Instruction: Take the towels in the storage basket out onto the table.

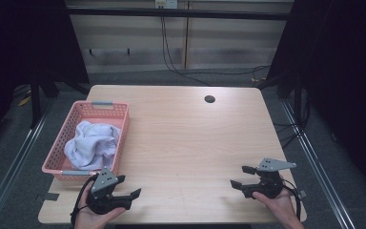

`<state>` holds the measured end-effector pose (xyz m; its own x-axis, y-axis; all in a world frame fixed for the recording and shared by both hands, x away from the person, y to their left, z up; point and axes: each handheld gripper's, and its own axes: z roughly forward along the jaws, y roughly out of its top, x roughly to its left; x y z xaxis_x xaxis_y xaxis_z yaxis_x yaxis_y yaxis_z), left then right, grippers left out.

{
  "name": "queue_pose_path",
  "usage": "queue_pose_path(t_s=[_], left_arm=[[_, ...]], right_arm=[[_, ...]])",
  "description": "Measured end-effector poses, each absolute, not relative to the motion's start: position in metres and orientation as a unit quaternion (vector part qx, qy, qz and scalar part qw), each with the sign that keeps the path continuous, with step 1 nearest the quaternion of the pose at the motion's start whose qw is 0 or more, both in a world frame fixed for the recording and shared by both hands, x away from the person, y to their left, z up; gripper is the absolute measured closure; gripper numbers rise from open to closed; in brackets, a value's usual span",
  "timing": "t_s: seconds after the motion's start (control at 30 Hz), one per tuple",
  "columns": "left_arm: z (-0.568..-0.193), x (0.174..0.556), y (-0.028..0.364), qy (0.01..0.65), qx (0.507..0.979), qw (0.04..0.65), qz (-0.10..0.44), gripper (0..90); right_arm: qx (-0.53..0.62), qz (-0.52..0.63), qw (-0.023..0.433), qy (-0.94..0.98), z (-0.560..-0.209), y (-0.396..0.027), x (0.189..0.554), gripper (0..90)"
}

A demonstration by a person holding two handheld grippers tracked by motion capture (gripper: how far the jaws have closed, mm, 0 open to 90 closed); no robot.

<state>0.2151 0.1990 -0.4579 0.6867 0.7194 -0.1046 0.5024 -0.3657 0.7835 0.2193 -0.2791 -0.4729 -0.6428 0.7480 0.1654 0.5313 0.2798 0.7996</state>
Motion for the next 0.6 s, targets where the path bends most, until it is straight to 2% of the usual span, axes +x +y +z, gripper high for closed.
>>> queue_pose_path(t_s=[0.5,0.6], left_arm=[[-0.4532,0.2144,0.1932,0.368,0.814,0.436,0.107,25.3],[-0.4486,0.2102,0.1939,0.365,0.814,0.441,0.101,29.0]], right_arm=[[0.405,0.442,0.118,0.792,-0.4742,-0.2788,0.2199,23.5],[0.4,0.444,0.12,0.793,-0.472,-0.2761,0.2182,23.6]])
